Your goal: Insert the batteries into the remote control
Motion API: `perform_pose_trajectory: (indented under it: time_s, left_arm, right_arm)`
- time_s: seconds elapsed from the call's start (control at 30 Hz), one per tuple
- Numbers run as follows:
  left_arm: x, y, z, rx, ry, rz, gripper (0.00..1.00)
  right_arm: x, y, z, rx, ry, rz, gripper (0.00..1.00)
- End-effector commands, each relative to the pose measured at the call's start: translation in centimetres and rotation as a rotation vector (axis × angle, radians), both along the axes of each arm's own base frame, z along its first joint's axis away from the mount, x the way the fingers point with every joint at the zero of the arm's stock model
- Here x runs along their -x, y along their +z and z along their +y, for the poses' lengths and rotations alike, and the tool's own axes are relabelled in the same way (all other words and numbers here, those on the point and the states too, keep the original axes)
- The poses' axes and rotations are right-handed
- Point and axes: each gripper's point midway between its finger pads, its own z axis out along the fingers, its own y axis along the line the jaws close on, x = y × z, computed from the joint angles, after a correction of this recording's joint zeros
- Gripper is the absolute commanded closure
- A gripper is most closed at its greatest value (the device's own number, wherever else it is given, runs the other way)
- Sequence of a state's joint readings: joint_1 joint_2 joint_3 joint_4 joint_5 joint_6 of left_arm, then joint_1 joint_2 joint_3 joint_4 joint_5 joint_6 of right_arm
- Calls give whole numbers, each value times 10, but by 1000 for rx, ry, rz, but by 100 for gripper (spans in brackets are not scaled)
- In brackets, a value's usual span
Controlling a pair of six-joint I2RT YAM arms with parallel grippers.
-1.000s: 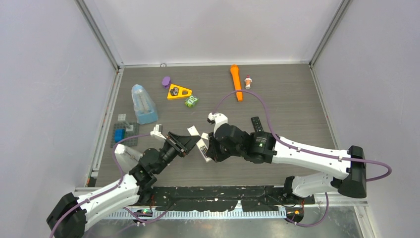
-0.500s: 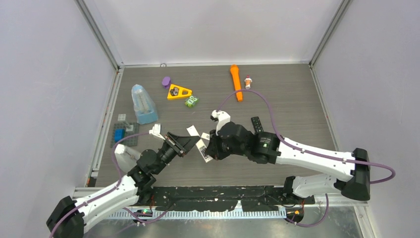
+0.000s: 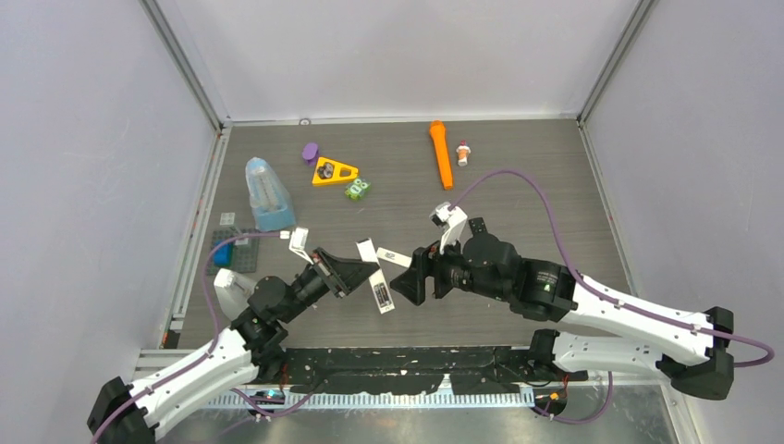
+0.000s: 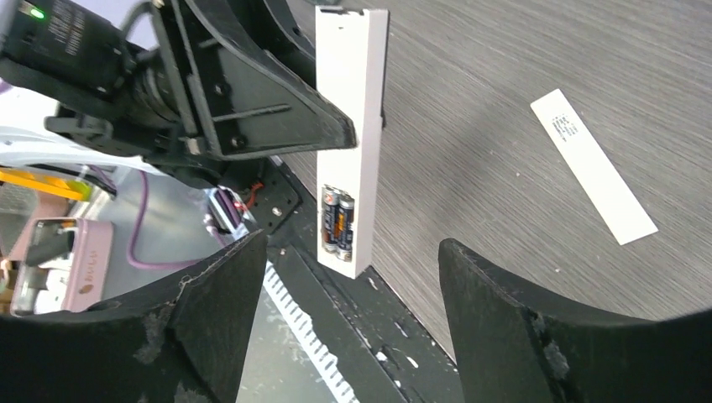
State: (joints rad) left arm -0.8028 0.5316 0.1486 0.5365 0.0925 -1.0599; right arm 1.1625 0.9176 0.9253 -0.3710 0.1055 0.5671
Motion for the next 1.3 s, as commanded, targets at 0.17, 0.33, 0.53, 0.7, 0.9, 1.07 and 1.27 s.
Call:
perform_pose_trajectory:
  time_s: [0.17,0.33,0.53,0.7,0.9,1.07,1.27]
  left_arm:
    - [-19,-3,11,4,118,73,100]
    - [-26,-12,15,2,162,130,100]
    - [-28,-22,21,1,193,171,99]
    - [-28,-24,25,3,209,182,93]
    - [-28,-34,28,-54,230,198,60]
    - [-30,-57,39,-186,283,259,29]
    - [-29,-71,72,-331,402,294,19]
  right_arm:
    - [-12,-35,19,187,26,-14,15]
    - [-14,-54,46,286,46,-44,14]
    - [-17,-77,65,350,29,-37,16]
    - [-23,-99,69,400,-4,-21,36]
    - [-24,-108,67,419,4,-39,76]
    - [-20,-118,55,473,79,-97,81]
    - [-9,-160,29,621,284,-129,81]
